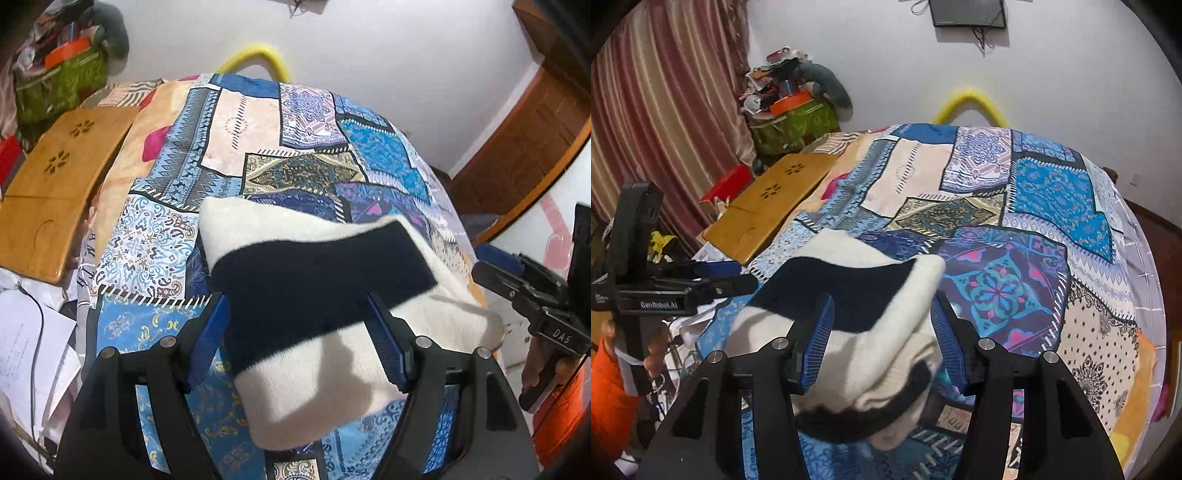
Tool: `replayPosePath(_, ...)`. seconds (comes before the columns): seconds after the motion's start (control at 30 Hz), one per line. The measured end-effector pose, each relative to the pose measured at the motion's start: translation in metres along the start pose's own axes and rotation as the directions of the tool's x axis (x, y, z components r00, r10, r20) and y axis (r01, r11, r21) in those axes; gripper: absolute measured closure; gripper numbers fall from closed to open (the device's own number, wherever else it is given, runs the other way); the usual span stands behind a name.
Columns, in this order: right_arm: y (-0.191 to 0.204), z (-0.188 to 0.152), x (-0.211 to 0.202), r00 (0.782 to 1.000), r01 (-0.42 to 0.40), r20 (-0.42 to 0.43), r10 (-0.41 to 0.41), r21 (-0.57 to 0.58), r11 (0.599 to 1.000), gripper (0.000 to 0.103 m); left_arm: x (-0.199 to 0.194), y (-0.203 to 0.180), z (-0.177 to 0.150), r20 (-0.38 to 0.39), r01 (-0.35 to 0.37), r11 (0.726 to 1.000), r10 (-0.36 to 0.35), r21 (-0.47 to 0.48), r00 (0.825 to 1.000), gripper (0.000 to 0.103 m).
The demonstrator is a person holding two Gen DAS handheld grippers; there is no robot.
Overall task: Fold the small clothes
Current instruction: 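Lower the folded bundle onto the quilt and open both grippers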
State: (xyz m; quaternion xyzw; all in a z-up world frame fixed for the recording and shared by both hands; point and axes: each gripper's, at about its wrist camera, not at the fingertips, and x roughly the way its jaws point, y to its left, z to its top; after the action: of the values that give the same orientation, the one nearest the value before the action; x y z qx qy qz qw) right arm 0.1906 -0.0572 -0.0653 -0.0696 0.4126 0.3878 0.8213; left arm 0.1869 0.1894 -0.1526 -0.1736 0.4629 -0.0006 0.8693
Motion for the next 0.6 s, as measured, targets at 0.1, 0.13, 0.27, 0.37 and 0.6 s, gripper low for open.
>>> replayPosePath(0.1, 0.005, -0.008, 0.007, 1.000, 0.006, -0.025, -0.006, -0.024, 1.000, 0.051, 0.008, -0.008, -0.010, -0.025, -0.038, 0.999, 0.039, 0.035, 0.999, 0.029)
replayPosePath(0.13, 0.005, -0.012, 0.009, 0.999, 0.012, -0.034, -0.013, -0.029, 1.000, 0.051, 0.011, -0.010, -0.015, -0.039, -0.047, 0.998, 0.049, 0.046, 0.998, 0.029)
replayPosePath(0.27, 0.001, -0.026, 0.002, 0.998, 0.039, -0.043, -0.040, -0.018, 0.999, 0.051, 0.017, -0.018, -0.033, -0.058, -0.082, 0.993, 0.087, 0.087, 0.994, 0.029)
replayPosePath(0.37, 0.000, -0.032, -0.010, 0.998, 0.064, -0.022, -0.064, -0.012, 0.998, 0.051, 0.010, -0.026, -0.043, -0.032, -0.120, 0.985, 0.124, 0.123, 0.992, 0.029)
replayPosePath(0.6, 0.007, -0.037, -0.059, 0.991, 0.086, 0.103, -0.087, 0.017, 0.996, 0.051, -0.027, -0.051, -0.054, 0.081, -0.196, 0.963, 0.184, 0.186, 0.980, 0.029)
